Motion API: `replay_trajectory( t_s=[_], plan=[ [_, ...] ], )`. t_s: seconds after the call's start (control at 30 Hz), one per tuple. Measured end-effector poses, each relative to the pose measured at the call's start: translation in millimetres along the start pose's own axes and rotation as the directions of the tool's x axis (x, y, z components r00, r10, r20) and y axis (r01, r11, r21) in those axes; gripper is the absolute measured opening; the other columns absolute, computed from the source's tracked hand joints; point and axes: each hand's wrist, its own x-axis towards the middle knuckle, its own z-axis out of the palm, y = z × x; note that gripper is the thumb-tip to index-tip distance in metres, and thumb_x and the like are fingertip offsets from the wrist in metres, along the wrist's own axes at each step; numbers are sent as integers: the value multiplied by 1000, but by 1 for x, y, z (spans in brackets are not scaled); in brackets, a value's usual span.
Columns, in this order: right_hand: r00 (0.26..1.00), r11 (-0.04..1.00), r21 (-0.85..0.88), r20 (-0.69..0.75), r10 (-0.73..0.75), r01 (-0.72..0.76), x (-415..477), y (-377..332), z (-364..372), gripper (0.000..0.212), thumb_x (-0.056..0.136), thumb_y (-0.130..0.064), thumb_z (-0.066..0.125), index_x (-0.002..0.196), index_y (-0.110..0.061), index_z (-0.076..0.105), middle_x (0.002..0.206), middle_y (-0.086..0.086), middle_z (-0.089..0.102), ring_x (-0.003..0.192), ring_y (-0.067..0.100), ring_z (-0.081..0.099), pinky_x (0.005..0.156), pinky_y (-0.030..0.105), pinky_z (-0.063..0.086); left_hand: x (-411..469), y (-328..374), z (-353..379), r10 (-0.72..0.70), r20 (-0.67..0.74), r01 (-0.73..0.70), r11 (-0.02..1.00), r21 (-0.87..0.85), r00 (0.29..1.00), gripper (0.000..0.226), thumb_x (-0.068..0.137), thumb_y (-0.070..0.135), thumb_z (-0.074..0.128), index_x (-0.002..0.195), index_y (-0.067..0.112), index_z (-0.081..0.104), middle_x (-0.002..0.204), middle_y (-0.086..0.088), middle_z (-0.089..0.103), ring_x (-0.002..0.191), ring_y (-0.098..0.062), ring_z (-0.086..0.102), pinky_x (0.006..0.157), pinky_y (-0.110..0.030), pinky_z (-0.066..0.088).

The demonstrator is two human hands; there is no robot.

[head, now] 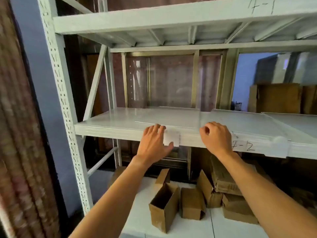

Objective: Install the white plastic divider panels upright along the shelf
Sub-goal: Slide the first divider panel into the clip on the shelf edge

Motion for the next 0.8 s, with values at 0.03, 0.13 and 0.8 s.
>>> replay_trajectory(
  t_s=[0.03, 0.13, 0.8],
  plan=[
    [999, 1000, 12, -38, -3, 3, 0, -4, 8, 29, 91, -20, 58, 63, -13, 53, 62, 2, 54, 59, 22, 47, 61, 30, 36, -2, -2, 8, 35, 28, -34, 999, -19, 999, 67, 87, 63, 49, 135, 16, 49, 131, -2, 55, 121, -22, 51, 110, -36, 35],
    [998, 999, -39, -60, 33, -35, 4, -23, 24, 25, 91, -19, 60, 67, -10, 57, 68, 4, 55, 64, 21, 49, 58, 29, 37, -3, -7, 29, 111, 2, -111, 990, -85, 994, 80, 85, 69, 46, 143, 14, 41, 141, -3, 51, 131, -21, 46, 118, -36, 27],
    [886, 961, -38, 379, 267, -274, 48, -20, 49, 59, 83, -61, 66, 124, -21, 50, 124, 0, 44, 108, 23, 54, 85, 35, 45, 42, -59, 32, 48, -41, -60, 921, -386, 998, 43, 100, 49, 45, 126, 19, 62, 119, 2, 65, 108, -15, 59, 95, -38, 48]
  ],
)
